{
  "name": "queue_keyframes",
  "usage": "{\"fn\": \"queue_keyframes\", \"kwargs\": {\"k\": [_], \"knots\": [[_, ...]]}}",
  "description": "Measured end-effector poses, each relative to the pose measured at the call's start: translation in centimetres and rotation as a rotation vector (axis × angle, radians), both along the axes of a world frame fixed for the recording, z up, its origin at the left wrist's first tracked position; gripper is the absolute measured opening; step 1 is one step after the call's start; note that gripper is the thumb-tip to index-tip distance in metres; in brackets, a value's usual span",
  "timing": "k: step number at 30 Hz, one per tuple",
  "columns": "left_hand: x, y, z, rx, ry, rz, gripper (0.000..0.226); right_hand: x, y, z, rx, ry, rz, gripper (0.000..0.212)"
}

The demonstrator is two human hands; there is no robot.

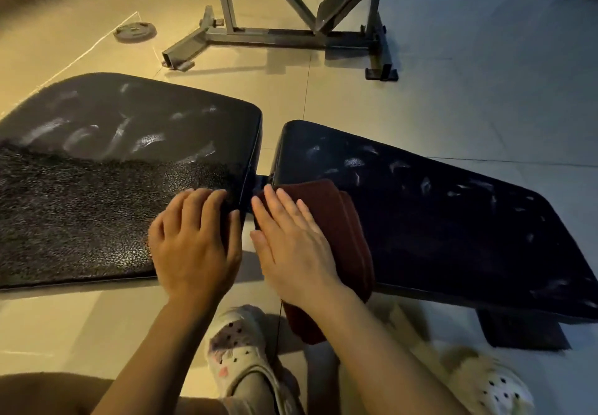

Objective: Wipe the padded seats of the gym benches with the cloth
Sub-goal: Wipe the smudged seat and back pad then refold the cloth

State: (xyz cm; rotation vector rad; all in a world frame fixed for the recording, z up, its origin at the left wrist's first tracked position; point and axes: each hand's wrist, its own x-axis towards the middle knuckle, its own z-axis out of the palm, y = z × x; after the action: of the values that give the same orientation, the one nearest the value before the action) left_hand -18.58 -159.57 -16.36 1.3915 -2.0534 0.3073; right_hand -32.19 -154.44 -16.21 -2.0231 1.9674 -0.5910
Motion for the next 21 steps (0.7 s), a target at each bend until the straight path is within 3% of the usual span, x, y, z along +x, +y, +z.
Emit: {"fn": "queue_keyframes", "kwargs": {"k": [3,12,16,19,21], "knots": [[-0.2,0.1,-0.4,-0.012,-0.039,0.028,0.037,-2.7,-0.3,-0.9,0.036,-0.058,-0.108,0.06],[-0.3,0.2,-0.6,-0.023,-0.059,0.006,0.037,-17.3,6.6,-6.0,0.229,0.02,-0.548,0.061],[-0.4,0.0,-0.7,-0.007,-0.052,-0.014,0.041,-19.8,7.9,-7.1,0.307,0.056,-0.758,0.062],[-0.5,-0.1,-0.8,-0.01,-0.062,-0.017,0.042,-17.6,7.1,-6.1,0.296,0.021,-0.742,0.056],[-0.6,-0.1,-0.7,-0.004,-0.061,-0.01,0.042,-14.1,6.2,-5.0,0.228,0.024,-0.595,0.05]]}}
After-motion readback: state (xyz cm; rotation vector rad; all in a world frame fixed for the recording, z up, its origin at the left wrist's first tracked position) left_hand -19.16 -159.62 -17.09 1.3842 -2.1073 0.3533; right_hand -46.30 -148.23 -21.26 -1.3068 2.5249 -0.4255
